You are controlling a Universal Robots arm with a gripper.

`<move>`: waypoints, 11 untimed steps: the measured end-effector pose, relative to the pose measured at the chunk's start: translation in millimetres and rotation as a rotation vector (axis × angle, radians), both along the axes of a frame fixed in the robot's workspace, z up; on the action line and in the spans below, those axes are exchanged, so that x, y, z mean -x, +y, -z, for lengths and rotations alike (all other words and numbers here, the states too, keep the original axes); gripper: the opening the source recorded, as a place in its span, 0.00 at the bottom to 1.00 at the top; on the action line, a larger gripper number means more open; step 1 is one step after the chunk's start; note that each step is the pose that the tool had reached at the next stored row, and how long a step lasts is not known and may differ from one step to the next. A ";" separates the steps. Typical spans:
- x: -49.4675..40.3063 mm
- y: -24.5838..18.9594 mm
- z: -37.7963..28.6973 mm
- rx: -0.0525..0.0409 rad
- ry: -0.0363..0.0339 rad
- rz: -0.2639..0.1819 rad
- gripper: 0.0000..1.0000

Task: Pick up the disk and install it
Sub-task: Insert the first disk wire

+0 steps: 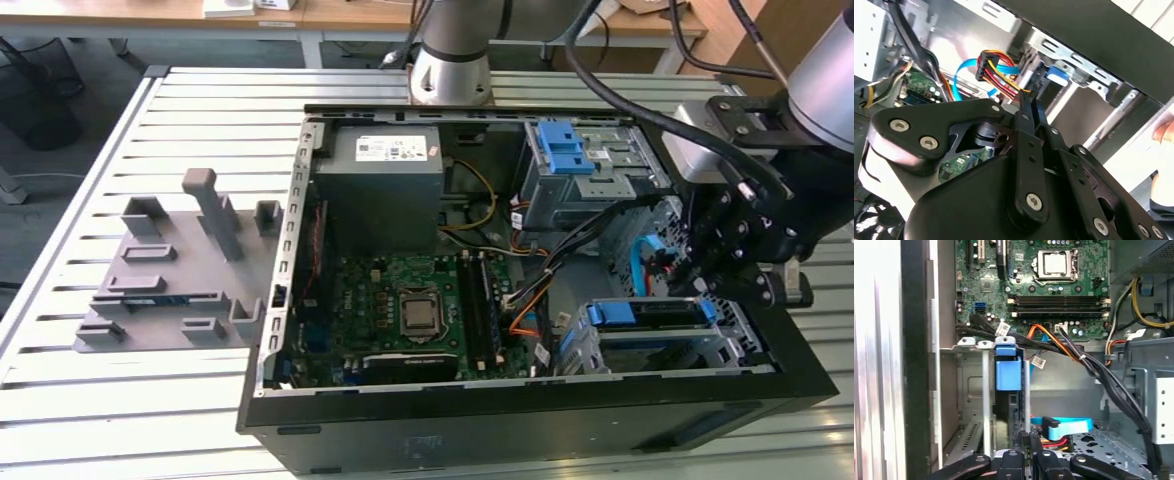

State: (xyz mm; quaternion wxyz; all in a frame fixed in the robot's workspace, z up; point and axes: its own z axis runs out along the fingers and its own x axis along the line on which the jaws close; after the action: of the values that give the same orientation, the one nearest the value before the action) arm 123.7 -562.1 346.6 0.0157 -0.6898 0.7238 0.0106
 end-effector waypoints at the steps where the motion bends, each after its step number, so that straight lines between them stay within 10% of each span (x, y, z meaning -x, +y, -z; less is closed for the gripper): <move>1: 0.0 -2.0 0.5 0.0001 0.0000 0.000 0.16; 11: -3.2 -3.1 6.2 -0.0008 0.0249 0.010 0.16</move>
State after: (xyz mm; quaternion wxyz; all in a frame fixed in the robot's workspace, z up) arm 126.9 -565.3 340.5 0.0070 -0.6858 0.7275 0.0194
